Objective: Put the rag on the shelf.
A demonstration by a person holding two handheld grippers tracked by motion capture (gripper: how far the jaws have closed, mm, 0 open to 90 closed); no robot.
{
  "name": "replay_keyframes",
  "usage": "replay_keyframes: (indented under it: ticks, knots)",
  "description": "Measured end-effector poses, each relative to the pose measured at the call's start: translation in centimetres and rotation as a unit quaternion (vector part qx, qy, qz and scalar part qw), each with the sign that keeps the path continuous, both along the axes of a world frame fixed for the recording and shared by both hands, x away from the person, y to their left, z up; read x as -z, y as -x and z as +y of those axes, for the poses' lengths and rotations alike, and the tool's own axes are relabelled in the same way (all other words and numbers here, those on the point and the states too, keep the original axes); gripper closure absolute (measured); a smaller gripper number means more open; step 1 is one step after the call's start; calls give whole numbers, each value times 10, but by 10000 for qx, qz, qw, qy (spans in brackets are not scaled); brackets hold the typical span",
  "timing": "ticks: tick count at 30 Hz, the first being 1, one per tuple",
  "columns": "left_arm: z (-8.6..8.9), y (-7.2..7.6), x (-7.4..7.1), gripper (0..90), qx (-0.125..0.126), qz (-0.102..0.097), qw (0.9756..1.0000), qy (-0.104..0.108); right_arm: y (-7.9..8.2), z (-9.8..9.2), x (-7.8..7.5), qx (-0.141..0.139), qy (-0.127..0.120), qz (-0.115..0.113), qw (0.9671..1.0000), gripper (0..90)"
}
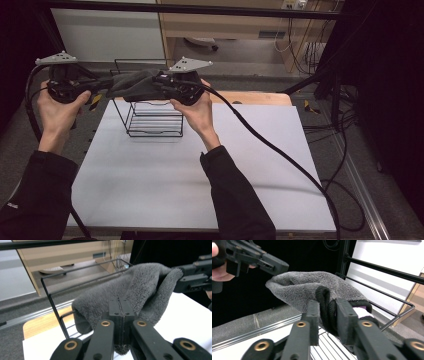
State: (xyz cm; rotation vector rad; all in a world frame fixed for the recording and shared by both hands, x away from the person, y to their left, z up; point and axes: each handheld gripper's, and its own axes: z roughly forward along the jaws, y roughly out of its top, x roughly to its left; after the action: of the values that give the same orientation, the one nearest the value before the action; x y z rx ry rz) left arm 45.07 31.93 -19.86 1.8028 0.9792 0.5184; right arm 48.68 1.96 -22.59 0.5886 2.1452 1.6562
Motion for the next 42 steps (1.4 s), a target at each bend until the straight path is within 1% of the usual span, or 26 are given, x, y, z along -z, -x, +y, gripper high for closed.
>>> replay_keyframes:
  ticks: [1, 2, 4, 6, 7, 9, 10, 12, 14, 15, 16, 17, 18, 19, 20, 22, 23, 24, 25, 26, 29, 30, 33, 35, 39, 42]
  knots:
    - [0, 0, 1, 899, 14, 17, 10000, -29, 0, 0, 0, -20, 10, -2, 10000, 687]
    - [0, 1, 3, 899, 38, 33, 10000, -56, 1, -2, -1, -29, 22, 52, 10000, 622]
    - [-1, 3, 6, 899, 91, 52, 9999, -100, 2, -2, -2, -23, 43, 62, 10000, 606]
    - [-3, 5, 10, 899, 109, 48, 9997, -204, 3, -4, -3, -9, 79, 73, 9999, 561]
    - [-4, 6, 13, 899, 117, 34, 9997, -220, 6, -5, -4, 0, 74, 74, 9999, 514]
    - [-5, 8, 18, 899, 138, 19, 9997, -224, 7, -6, -5, -2, 38, 75, 10000, 501]
    - [-6, 8, 21, 899, 153, 20, 9996, -227, 9, -7, -7, -12, -55, 62, 10000, 471]
    - [-7, 9, 27, 899, 165, 21, 9996, -236, 10, -7, -8, -24, -95, 40, 9999, 471]
    - [-7, 8, 33, 899, 159, 64, 9995, -269, 10, -8, -10, -65, -197, 96, 9997, 526]
    - [-8, 7, 35, 900, 152, 81, 9995, -264, 9, -7, -10, -58, -221, 139, 9996, 578]
    - [-8, 6, 37, 899, 149, 86, 9995, -272, 6, -6, -7, -46, -223, 257, 9994, 667]
    - [-8, 5, 39, 899, 126, 68, 9995, -291, 6, -6, -7, -46, -223, 257, 9994, 667]
    - [-9, 5, 41, 900, 115, 44, 9995, -305, 4, -4, -5, -32, -219, 301, 9993, 719]
    - [-9, 4, 43, 899, 105, 30, 9994, -324, 0, -1, 1, 11, -125, 389, 9992, 818]
    - [-10, 3, 45, 899, 77, -2, 9994, -343, 0, -1, 1, 11, -125, 389, 9992, 818]
    - [-11, 1, 49, 899, 43, -9, 9993, -372, -5, 3, 8, 9, -37, 547, 9985, 874]
    - [-11, 0, 51, 899, 22, 4, 9993, -382, -7, 7, 17, 3, 97, 670, 9977, 895]
    - [-11, -1, 54, 899, 9, 20, 9992, -394, -7, 7, 17, 3, 97, 670, 9977, 895]
    - [-12, -2, 57, 899, -3, 49, 9993, -369, -9, 9, 26, 76, 154, 782, 9968, 900]
    - [-12, -3, 60, 899, -18, 84, 9993, -371, -9, 9, 26, 76, 154, 782, 9968, 900]
    - [-12, -7, 69, 899, -100, 125, 9994, -309, -15, 9, 43, 204, 107, 977, 9950, 897]
    - [-12, -9, 72, 899, -140, 146, 9994, -290, -15, 9, 43, 204, 107, 977, 9950, 897]
    - [-11, -16, 80, 898, -225, 184, 9993, -222, -20, 10, 53, 326, 174, 996, 9943, 888]
    - [-11, -19, 83, 898, -276, 158, 9994, -125, -22, 10, 58, 344, 153, 1006, 9942, 879]
    - [-11, -19, 84, 889, -233, 144, 9996, -76, -22, 7, 60, 311, 86, 992, 9945, 837]
    - [-9, -12, 82, 833, -207, 97, 9997, -64, -16, 3, 56, 205, 45, 904, 9957, 769]
